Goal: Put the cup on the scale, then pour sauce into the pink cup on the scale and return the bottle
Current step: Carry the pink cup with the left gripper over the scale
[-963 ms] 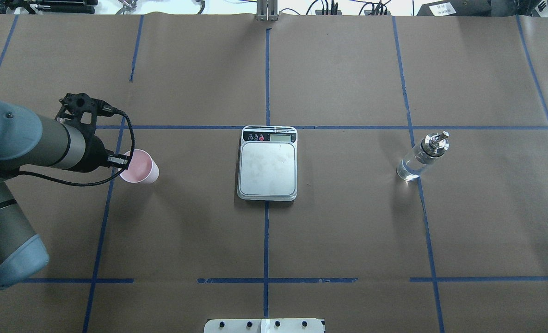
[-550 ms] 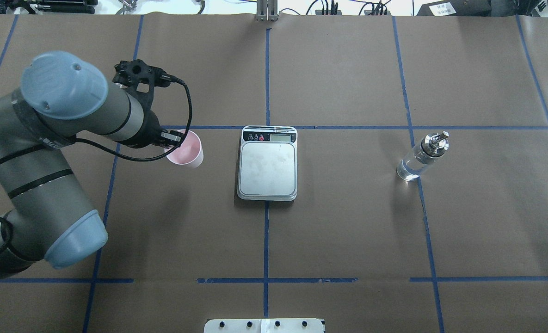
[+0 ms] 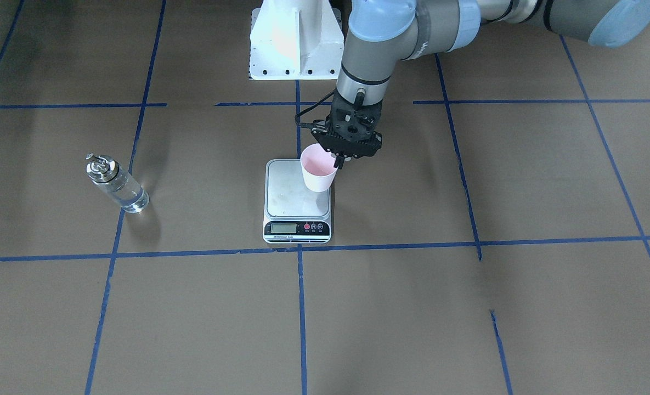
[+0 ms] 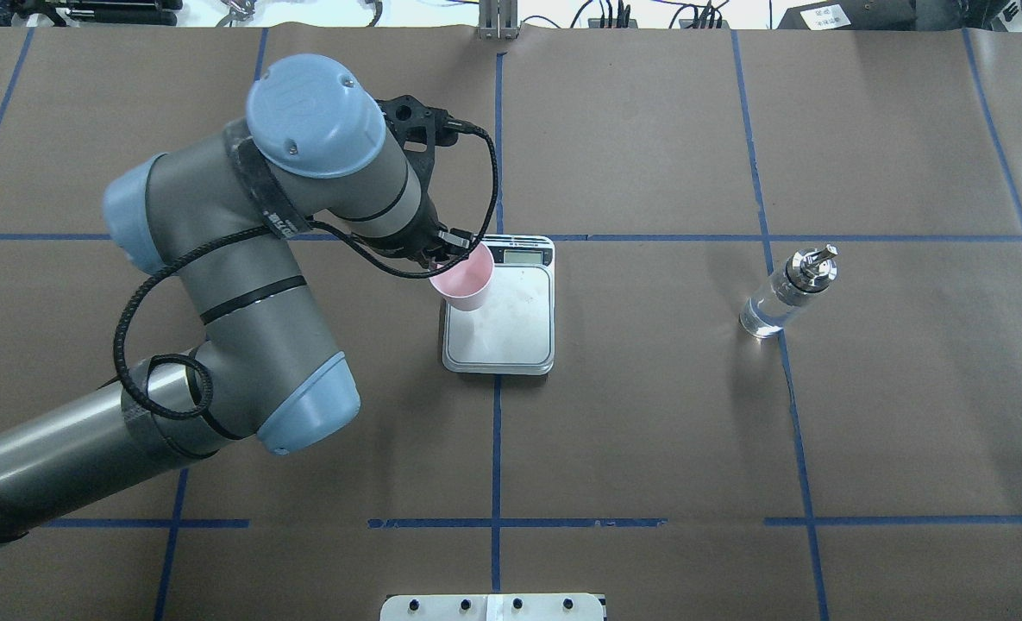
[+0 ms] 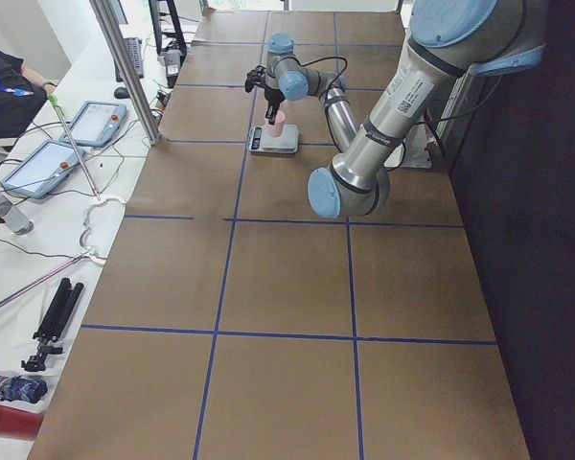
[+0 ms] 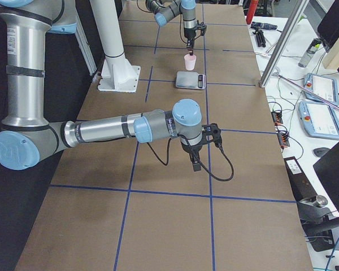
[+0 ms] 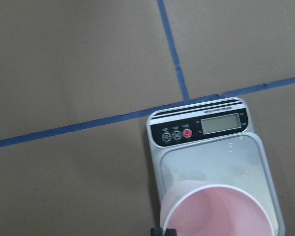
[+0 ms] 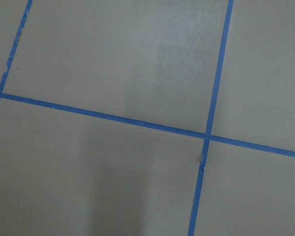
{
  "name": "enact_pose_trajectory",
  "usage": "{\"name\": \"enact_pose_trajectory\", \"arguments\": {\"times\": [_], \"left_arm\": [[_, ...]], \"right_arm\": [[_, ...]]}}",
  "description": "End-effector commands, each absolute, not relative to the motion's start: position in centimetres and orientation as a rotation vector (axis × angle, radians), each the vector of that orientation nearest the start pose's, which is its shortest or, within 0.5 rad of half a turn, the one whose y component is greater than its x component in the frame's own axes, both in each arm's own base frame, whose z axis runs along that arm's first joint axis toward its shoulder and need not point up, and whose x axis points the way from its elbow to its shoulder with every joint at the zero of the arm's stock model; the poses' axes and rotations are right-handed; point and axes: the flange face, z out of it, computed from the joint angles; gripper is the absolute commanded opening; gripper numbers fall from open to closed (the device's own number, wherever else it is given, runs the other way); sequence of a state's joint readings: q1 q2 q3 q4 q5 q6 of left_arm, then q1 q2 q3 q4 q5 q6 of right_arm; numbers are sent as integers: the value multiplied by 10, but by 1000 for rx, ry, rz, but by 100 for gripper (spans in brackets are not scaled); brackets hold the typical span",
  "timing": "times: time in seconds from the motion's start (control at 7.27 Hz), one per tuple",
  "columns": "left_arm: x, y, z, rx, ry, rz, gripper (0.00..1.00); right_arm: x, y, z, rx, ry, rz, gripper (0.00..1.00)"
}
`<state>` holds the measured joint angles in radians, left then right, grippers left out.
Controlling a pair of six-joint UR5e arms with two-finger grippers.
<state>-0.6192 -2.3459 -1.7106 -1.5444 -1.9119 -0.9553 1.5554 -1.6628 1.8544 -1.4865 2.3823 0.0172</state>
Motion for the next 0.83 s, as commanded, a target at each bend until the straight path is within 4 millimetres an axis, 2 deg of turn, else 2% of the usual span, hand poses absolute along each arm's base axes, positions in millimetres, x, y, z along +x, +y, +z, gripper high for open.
{"name": "enact_pose_trajectory", "arguments": {"times": [0.0,0.28,0.55,0.69], "left_arm": [[514,-470,139,239,903,168,0],[525,-475,140,239,902,172,0],[532,-471,135,235,905,182,0],[534,-469,135,234,905,185,3]], "right_arm": [[53,-461,549,247,-818,-110,100],[54,-461,549,248,-817,-111,100],[54,-461,549,247,-817,-110,100],[54,-461,549,247,-817,-110,100]]}}
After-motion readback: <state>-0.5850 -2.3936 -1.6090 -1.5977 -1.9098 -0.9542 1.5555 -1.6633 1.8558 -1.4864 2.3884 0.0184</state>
